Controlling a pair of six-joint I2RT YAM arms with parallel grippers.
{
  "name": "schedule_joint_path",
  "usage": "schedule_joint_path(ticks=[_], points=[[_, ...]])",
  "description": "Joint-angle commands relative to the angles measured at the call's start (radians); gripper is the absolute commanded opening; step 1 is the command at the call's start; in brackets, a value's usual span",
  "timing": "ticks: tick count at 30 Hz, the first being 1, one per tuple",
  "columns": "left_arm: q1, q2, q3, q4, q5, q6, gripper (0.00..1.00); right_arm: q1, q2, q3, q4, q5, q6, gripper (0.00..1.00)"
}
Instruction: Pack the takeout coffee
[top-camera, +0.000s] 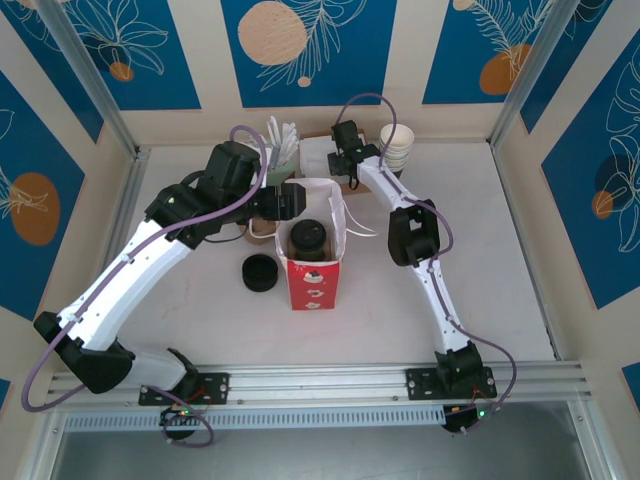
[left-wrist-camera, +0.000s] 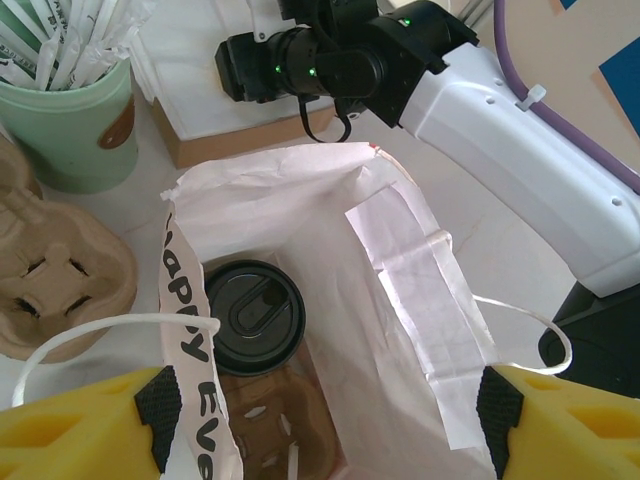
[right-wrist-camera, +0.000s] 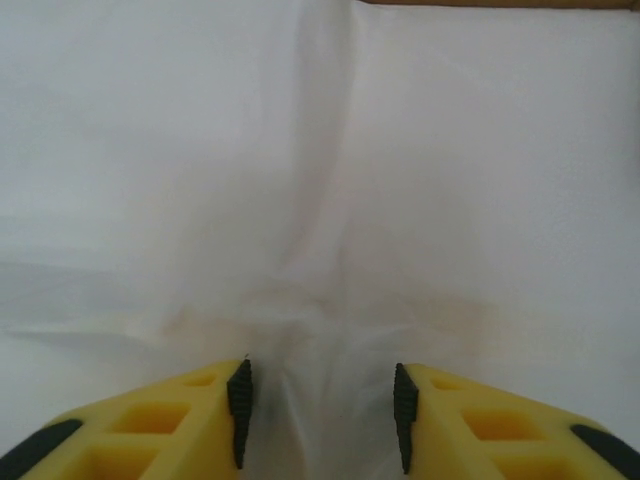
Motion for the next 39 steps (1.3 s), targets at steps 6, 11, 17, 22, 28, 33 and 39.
schedule_joint_path(ticks=[6, 11, 17, 22, 28, 33, 39], points=[[0.009, -0.006, 0.021, -0.026, 0.003, 0.014, 0.80, -0.005, -0.001, 0.051, -0.029, -0.061, -0.002, 0.26], [0.010, 0.004, 0.021, -0.032, -0.007, 0.018, 0.81, -0.006, -0.015, 0.052, -0.030, -0.072, 0.007, 0.16], [0.009, 0.003, 0.016, -0.038, -0.008, 0.020, 0.82, 0.000, -0.046, 0.052, -0.032, -0.070, 0.000, 0.09], [0.009, 0.000, 0.017, -0.048, -0.009, 0.024, 0.83, 0.001, -0.083, 0.057, -0.052, -0.081, 0.004, 0.06], [0.009, -0.009, 0.013, -0.046, -0.009, 0.022, 0.83, 0.006, -0.158, 0.058, -0.064, -0.096, -0.002, 0.00], [0.009, -0.018, 0.007, -0.049, -0.013, 0.030, 0.85, 0.006, -0.228, 0.092, -0.108, -0.133, 0.009, 0.00], [0.009, -0.028, -0.005, -0.035, -0.027, 0.031, 0.86, 0.008, -0.334, 0.113, -0.190, -0.178, 0.053, 0.00]])
